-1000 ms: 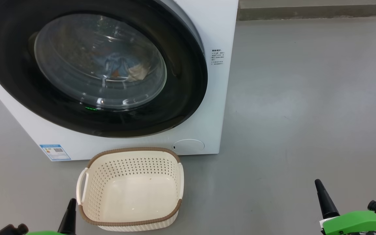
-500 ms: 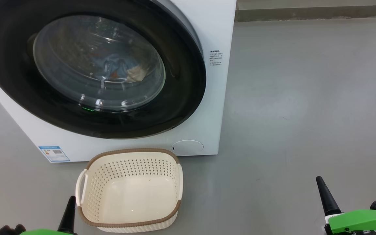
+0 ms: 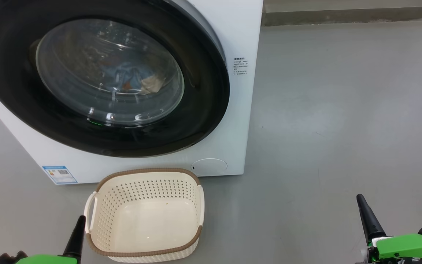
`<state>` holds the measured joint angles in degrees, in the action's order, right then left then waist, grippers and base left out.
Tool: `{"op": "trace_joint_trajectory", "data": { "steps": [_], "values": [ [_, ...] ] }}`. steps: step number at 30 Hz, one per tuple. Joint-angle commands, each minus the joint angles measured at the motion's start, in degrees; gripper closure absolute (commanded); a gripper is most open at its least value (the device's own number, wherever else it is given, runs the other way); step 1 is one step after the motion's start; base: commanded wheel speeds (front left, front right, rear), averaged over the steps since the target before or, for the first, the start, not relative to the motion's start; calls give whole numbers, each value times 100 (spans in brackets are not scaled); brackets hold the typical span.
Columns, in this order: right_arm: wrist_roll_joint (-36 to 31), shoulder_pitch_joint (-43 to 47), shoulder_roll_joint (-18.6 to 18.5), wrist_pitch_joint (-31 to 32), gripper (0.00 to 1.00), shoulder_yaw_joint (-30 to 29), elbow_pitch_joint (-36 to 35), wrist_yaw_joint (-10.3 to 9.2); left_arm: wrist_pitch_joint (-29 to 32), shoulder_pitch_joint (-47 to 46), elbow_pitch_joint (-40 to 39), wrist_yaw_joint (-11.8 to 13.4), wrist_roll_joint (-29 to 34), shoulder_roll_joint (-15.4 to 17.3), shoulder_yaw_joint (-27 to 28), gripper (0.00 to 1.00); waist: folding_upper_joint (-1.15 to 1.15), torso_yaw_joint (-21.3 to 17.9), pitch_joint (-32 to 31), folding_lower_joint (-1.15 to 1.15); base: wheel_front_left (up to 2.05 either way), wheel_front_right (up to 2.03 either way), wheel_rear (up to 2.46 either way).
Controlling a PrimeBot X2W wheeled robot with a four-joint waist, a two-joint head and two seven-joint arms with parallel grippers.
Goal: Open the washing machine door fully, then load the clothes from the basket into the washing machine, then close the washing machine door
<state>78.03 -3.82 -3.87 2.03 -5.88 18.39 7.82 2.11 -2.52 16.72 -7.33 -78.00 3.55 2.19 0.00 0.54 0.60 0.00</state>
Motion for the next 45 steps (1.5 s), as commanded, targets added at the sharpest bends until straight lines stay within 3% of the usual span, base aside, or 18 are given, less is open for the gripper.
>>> {"op": "trace_joint_trajectory", "data": {
  "steps": [1, 25, 45],
  "values": [
    [184, -210, -17, 61, 100, 77, -195, -26, 50, -275, -170, -14, -194, 56, 200, 100, 0, -4, -3, 0, 0, 0, 0],
    [1411, -236, 99, 448, 100, -66, -436, -33, 438, -367, -269, -15, -1416, -64, 434, 100, 0, -54, -42, 0, 0, 0, 0],
    [1412, -236, 100, 447, 100, -65, -436, -33, 439, -367, -269, -15, -1415, -65, 435, 100, 0, -54, -42, 0, 0, 0, 0]
  ]
}}
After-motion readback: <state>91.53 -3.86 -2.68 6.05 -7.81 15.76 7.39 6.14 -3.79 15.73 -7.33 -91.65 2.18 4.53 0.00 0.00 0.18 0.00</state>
